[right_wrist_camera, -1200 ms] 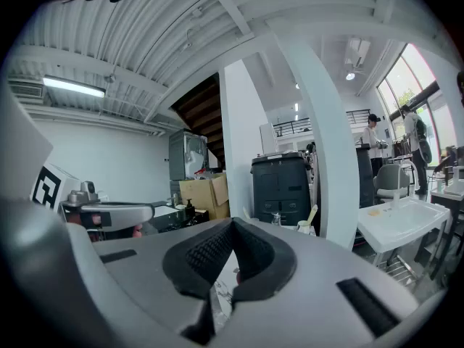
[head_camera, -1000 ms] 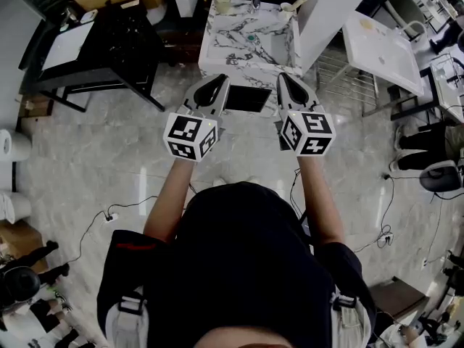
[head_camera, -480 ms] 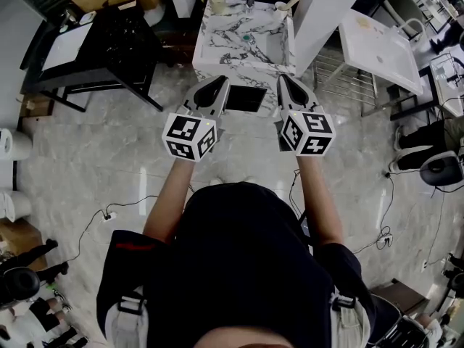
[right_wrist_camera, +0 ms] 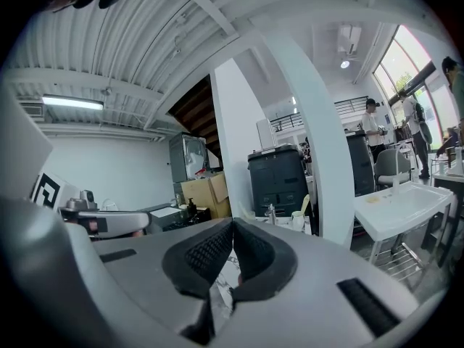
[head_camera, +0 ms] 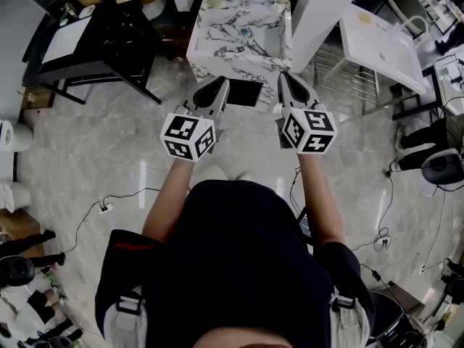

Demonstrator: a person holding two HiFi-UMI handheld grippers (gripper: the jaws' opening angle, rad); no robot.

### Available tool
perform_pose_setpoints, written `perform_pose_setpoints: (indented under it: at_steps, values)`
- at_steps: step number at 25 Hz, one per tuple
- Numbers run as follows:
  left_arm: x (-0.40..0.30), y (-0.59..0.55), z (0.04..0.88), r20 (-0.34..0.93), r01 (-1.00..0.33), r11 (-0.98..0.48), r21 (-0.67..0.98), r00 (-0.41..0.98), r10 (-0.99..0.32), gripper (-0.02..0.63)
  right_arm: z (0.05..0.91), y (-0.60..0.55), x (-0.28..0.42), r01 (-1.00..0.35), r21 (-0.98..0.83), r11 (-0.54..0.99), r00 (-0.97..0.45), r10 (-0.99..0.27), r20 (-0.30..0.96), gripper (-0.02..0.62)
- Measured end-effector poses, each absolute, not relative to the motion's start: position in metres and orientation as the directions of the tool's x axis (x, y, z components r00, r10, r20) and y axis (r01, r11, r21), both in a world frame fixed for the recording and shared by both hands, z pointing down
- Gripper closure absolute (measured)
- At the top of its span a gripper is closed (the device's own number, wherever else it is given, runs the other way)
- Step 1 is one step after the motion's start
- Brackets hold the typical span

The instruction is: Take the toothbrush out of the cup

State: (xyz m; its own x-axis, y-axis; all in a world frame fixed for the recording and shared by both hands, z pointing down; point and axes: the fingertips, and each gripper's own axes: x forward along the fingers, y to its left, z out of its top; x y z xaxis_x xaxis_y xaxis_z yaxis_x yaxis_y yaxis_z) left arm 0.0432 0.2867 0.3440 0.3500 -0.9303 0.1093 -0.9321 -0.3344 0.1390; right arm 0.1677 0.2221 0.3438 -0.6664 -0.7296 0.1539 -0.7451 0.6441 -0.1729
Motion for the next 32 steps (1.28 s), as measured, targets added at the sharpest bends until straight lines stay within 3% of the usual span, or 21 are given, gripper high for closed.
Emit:
perform_pose_setpoints:
  at_steps: [21,32]
  values:
    - [0.054,0.239,0.353,0.11,-0.924,-0.339,0.177,0.361,-0.926,0.574,0.354,0.175,0.175,-0.737,-0.19,0.649,-0.675,-0.721,0.157,0.561]
    - [0.019,0.172,0.357,0.118,-0.919,-0.342,0.194,0.368,-0.922,0.574,0.359,0.11,0.137,-0.74,-0.191,0.645,-0.673,-0.719,0.176,0.561]
